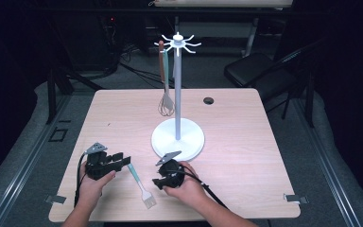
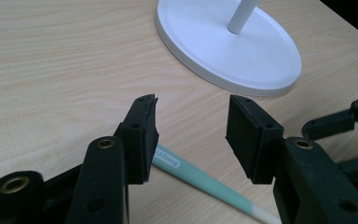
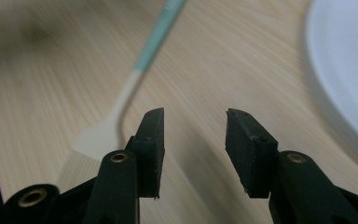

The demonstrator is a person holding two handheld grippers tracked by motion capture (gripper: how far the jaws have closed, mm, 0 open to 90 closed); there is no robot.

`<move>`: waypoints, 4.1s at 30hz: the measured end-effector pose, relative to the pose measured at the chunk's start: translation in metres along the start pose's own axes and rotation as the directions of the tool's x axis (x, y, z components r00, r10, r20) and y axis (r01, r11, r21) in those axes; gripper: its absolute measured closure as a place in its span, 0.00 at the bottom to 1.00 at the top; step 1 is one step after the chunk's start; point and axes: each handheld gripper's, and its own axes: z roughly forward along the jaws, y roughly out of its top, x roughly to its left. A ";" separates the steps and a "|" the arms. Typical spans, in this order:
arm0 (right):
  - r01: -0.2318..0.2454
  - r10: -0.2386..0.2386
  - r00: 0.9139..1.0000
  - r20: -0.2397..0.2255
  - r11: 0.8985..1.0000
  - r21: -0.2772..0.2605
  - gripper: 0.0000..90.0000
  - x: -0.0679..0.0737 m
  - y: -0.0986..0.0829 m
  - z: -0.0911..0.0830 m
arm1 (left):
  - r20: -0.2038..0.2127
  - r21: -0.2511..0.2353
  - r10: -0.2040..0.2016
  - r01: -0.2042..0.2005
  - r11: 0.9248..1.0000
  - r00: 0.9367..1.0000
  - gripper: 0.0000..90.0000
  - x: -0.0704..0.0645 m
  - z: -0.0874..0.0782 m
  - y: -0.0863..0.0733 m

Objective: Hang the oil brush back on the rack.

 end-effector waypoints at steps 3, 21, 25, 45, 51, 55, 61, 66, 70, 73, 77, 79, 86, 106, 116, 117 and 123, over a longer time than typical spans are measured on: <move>-0.015 0.014 0.999 -0.047 1.000 -0.021 0.64 0.015 0.008 0.014 | 0.000 0.006 -0.003 0.003 1.000 1.000 0.58 0.001 0.001 -0.001; 0.098 -0.100 0.994 0.043 0.995 0.031 0.90 0.031 0.010 0.031 | -0.004 0.007 0.002 -0.002 1.000 1.000 0.58 -0.001 0.002 -0.002; 0.087 -0.090 0.995 0.051 0.995 0.054 0.92 0.019 0.003 0.020 | -0.004 0.010 0.000 0.000 1.000 1.000 0.58 0.000 0.002 -0.002; 0.028 -0.033 0.998 0.058 0.997 0.072 0.92 -0.037 -0.080 -0.063 | 0.001 0.022 0.003 -0.003 1.000 1.000 0.58 -0.006 0.008 -0.004; 0.023 -0.025 0.997 0.066 0.999 0.030 0.84 -0.037 -0.079 -0.061 | 0.012 0.025 0.007 -0.007 1.000 1.000 0.58 -0.010 0.010 -0.004; 0.030 -0.031 0.998 0.061 0.999 0.014 0.85 -0.035 -0.071 -0.054 | 0.024 0.030 0.011 -0.012 0.999 1.000 0.58 -0.013 0.011 -0.004; 0.036 -0.038 0.995 0.096 0.999 0.024 0.89 -0.032 -0.067 -0.045 | 0.039 0.034 0.016 -0.017 0.999 0.999 0.58 -0.017 0.013 -0.005; 0.070 -0.071 0.991 0.112 0.997 0.011 0.90 -0.029 -0.070 -0.046 | 0.051 0.035 0.018 -0.020 0.999 0.999 0.58 -0.021 0.016 -0.005; 0.106 -0.105 0.986 0.132 0.994 -0.004 0.91 -0.027 -0.074 -0.046 | 0.059 0.046 0.028 -0.031 0.998 0.998 0.57 -0.027 0.020 -0.006; 0.070 -0.066 0.991 0.113 0.997 -0.026 0.91 -0.030 -0.076 -0.046 | 0.057 0.051 0.032 -0.035 0.998 0.998 0.57 -0.030 0.023 -0.006; 0.054 -0.051 0.994 0.100 0.998 -0.033 0.91 -0.033 -0.077 -0.047 | 0.074 0.062 0.030 -0.035 0.997 0.997 0.57 -0.035 0.027 -0.008; 0.045 -0.040 0.994 0.097 0.998 -0.043 0.91 -0.032 -0.078 -0.046 | 0.080 0.067 0.030 -0.036 0.997 0.996 0.57 -0.037 0.029 -0.008; 0.044 -0.039 0.995 0.092 0.998 -0.046 0.91 -0.034 -0.078 -0.046 | 0.095 0.064 0.033 -0.039 0.997 0.995 0.54 -0.049 0.037 -0.008; 0.044 -0.039 0.997 0.069 0.996 -0.075 0.91 -0.032 -0.080 -0.045 | 0.164 0.071 0.044 -0.056 0.996 0.985 0.47 -0.076 0.053 -0.007; 0.022 -0.015 0.998 0.058 0.991 -0.129 0.91 -0.034 -0.079 -0.052 | 0.203 0.082 0.017 -0.035 0.996 0.979 0.46 -0.076 0.057 -0.012; 0.028 -0.020 0.998 0.060 0.991 -0.134 0.91 -0.034 -0.079 -0.053 | 0.211 0.083 0.015 -0.033 0.996 0.977 0.45 -0.076 0.057 -0.012; 0.036 -0.025 0.998 0.056 0.981 -0.192 0.91 -0.029 -0.078 -0.059 | 0.247 0.101 0.017 -0.044 0.994 0.969 0.44 -0.085 0.065 -0.016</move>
